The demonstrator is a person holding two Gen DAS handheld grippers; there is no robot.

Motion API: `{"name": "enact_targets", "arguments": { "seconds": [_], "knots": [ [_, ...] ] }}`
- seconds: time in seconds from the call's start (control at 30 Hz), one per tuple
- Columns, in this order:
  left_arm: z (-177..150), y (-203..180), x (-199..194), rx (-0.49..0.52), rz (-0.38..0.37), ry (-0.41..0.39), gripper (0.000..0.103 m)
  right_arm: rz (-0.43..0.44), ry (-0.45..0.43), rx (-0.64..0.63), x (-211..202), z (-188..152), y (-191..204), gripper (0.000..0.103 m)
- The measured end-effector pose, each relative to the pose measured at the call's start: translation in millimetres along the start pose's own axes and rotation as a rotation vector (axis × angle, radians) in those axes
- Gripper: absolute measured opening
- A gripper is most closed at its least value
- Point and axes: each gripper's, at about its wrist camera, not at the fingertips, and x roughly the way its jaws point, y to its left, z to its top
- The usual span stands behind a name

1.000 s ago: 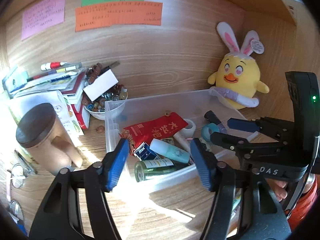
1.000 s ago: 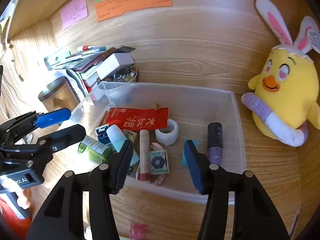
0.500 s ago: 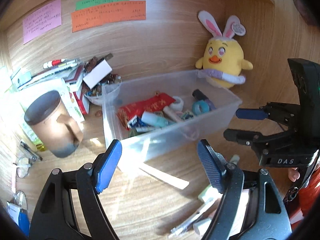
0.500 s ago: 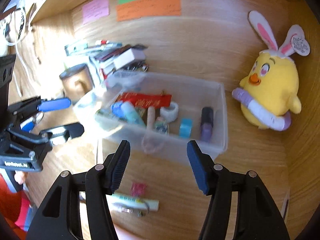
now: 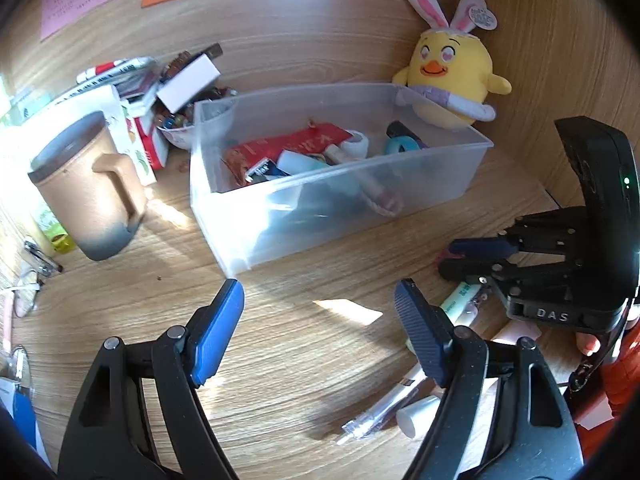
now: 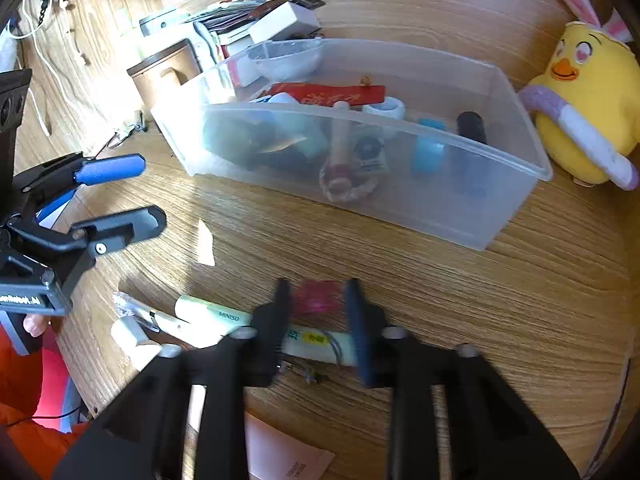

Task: Organize objects
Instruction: 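Withdraw both open grippers from the box toward the remaining items, then grasp the mint green tube with the left gripper while the right grasps the pink hair clip, then carry the mint tube and pink hair clip over the clear box and release both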

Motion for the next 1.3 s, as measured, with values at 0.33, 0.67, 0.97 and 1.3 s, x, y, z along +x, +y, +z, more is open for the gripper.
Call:
{"name": "enact_targets", "arguments": {
  "seconds": [0.33,0.67,0.97,1.3],
  "knots": [
    [5,-41,18,0.122,-0.106,0.062,0.078,-0.051,-0.130,0.093,-39,-2,-20,0.019],
    [11,-70,44,0.231,-0.156,0.143,0.066,-0.090,-0.225,0.203,-82,-14,-54,0.019],
    [16,-70,55,0.263,-0.175,0.160,0.020,-0.066,-0.225,0.227,-78,-18,-58,0.019],
    [14,-56,30,0.230,-0.141,0.072,0.015,-0.022,-0.244,0.218,-73,-10,-47,0.019]
  ]
}}
